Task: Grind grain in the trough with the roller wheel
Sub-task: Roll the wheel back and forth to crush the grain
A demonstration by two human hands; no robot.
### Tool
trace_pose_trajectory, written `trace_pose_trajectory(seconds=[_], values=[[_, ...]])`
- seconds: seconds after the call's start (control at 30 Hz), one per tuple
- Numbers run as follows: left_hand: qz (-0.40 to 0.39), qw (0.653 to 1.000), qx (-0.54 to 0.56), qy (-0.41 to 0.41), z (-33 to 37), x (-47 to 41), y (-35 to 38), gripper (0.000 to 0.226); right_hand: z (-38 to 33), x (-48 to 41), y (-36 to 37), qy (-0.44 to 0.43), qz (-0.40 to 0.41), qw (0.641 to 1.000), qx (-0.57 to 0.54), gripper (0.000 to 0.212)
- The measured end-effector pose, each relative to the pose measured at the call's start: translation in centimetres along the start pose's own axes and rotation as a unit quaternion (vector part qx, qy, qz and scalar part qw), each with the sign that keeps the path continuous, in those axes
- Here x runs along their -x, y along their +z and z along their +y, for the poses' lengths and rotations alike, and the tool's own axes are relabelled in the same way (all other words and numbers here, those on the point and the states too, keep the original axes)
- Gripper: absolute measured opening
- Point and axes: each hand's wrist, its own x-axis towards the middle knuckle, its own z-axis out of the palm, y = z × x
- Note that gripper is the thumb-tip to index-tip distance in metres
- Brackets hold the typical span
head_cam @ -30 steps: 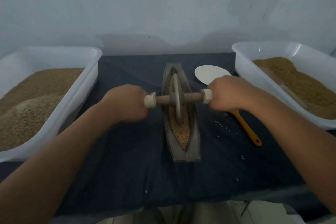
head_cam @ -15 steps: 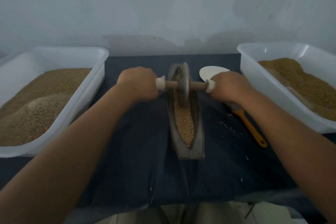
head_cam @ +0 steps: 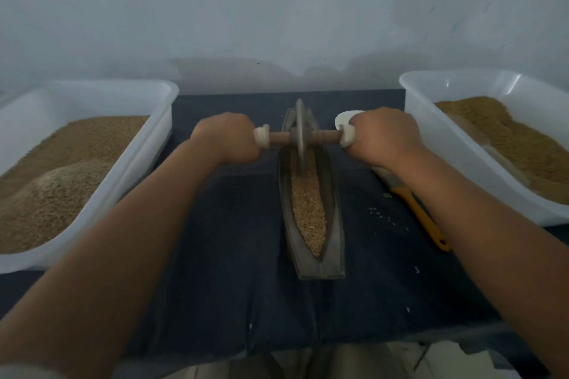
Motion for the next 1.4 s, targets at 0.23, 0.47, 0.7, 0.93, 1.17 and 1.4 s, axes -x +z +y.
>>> trace_pose_trajectory(seconds=[0.23, 0.47, 0.7, 0.93, 1.17, 1.4], values=[[-0.087, 0.993, 0.051, 0.057, -0.4, 9.0, 1.6, 0.020, 0.9, 4.8, -3.2, -0.068, -0.207, 0.975, -0.036, 0.026], [-0.037, 0.999, 0.008, 0.033, -0.1, 4.8, 1.4, 0.025, 0.9, 2.9, -1.1, -0.041, -0.085, 0.995, -0.027, 0.032], [-0.020, 0.999, -0.005, 0.029, 0.5, 2.7, 0.1, 0.022, 0.8, 1.3, 0.1, -0.010, -0.050, 0.999, -0.019, 0.029], [0.016, 0.996, -0.030, 0.086, -0.2, 8.8, 2.0, 0.026, 2.1, 7.3, -1.0, -0.040, -0.165, 0.984, -0.052, 0.043], [-0.006, 1.000, 0.002, -0.007, 0.1, -0.1, 0.4, 0.024, -0.1, 0.2, -0.1, -0.010, 0.004, 1.000, -0.017, 0.028], [-0.060, 0.996, 0.044, 0.053, -0.4, 10.2, 2.2, 0.025, 1.5, 7.0, -2.1, -0.093, -0.081, 0.992, -0.015, 0.034]])
